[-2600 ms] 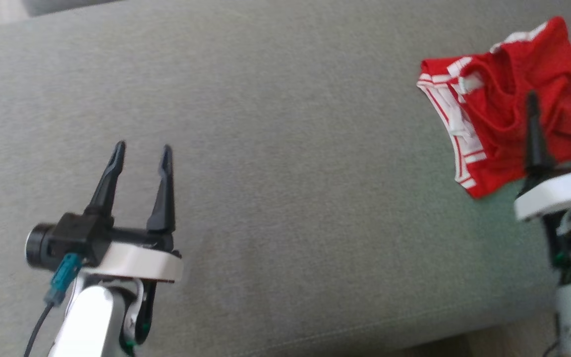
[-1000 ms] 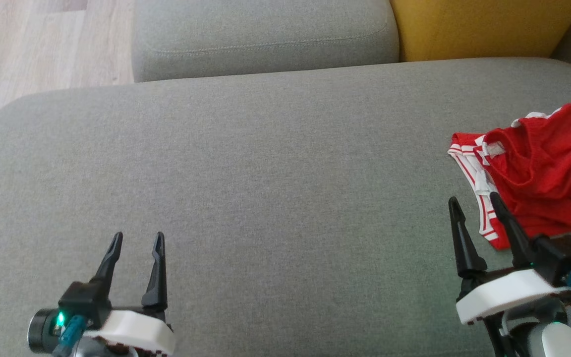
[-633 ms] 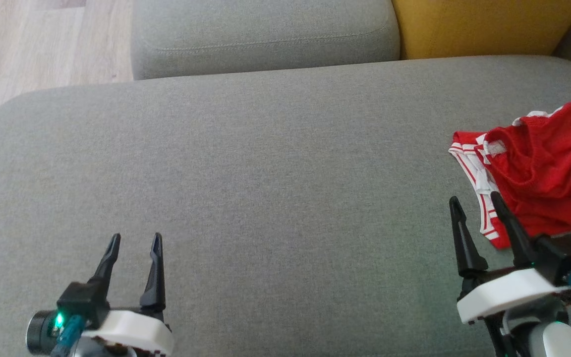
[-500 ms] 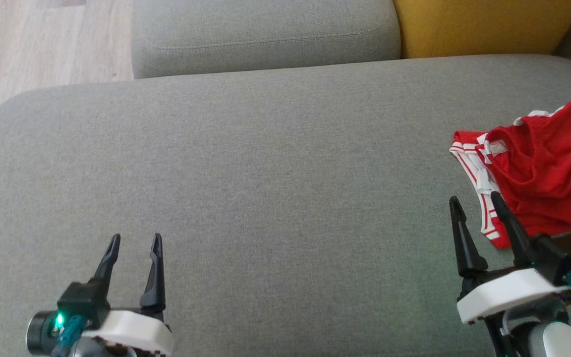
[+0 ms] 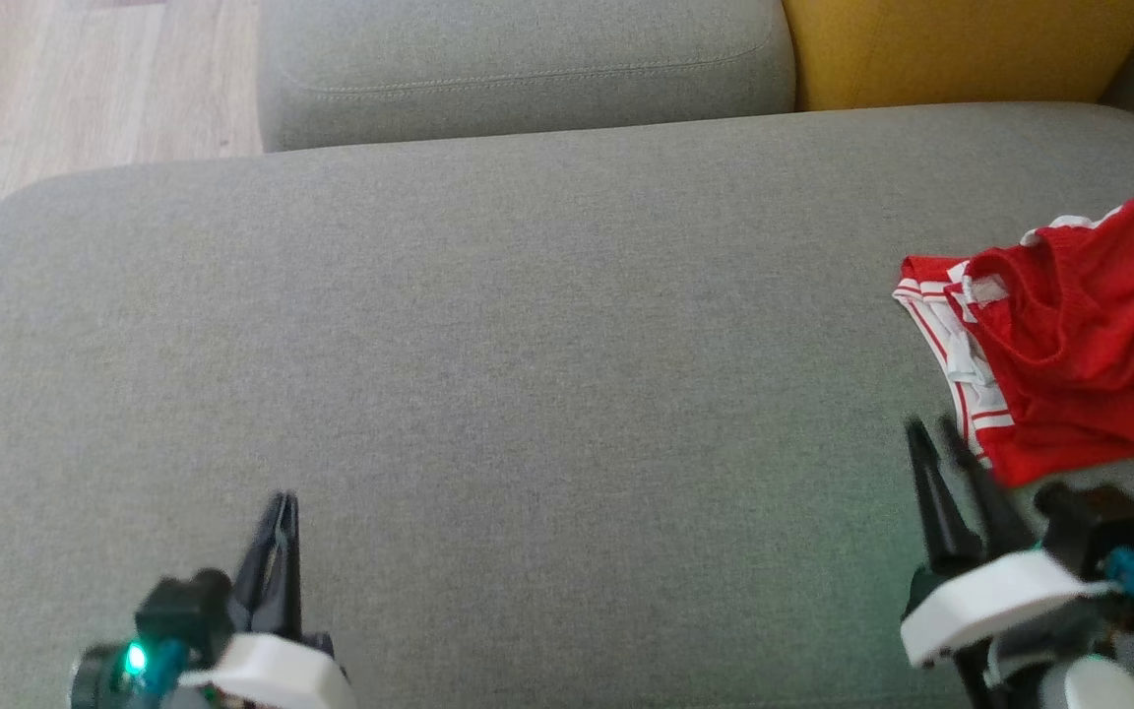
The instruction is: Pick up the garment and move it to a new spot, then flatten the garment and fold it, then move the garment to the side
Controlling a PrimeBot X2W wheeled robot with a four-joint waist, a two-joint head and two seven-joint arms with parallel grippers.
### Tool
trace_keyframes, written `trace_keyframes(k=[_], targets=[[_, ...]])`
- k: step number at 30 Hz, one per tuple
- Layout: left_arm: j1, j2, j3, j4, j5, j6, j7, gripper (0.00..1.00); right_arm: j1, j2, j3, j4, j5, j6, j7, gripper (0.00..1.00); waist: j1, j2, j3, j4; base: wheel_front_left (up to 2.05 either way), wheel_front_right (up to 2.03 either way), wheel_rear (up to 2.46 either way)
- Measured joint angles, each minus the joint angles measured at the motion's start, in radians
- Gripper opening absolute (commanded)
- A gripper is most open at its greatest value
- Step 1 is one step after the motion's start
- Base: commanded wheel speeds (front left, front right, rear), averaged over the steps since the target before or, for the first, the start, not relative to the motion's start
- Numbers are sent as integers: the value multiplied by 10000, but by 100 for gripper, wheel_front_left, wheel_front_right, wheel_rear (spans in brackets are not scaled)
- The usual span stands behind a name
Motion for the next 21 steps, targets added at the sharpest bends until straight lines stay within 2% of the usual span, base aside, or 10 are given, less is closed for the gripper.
trace_keyframes(k=[3, 21], targets=[[212, -134, -50, 412, -54, -4, 4, 0, 243, 2, 8, 460, 79, -4, 2, 0, 0, 0, 0, 0, 0, 0, 0], [160, -205, 196, 656, -2249, -372, 420, 0, 242, -8, -15, 892, 2401, -6, -4, 0, 0, 0, -32, 23, 0, 0, 0]])
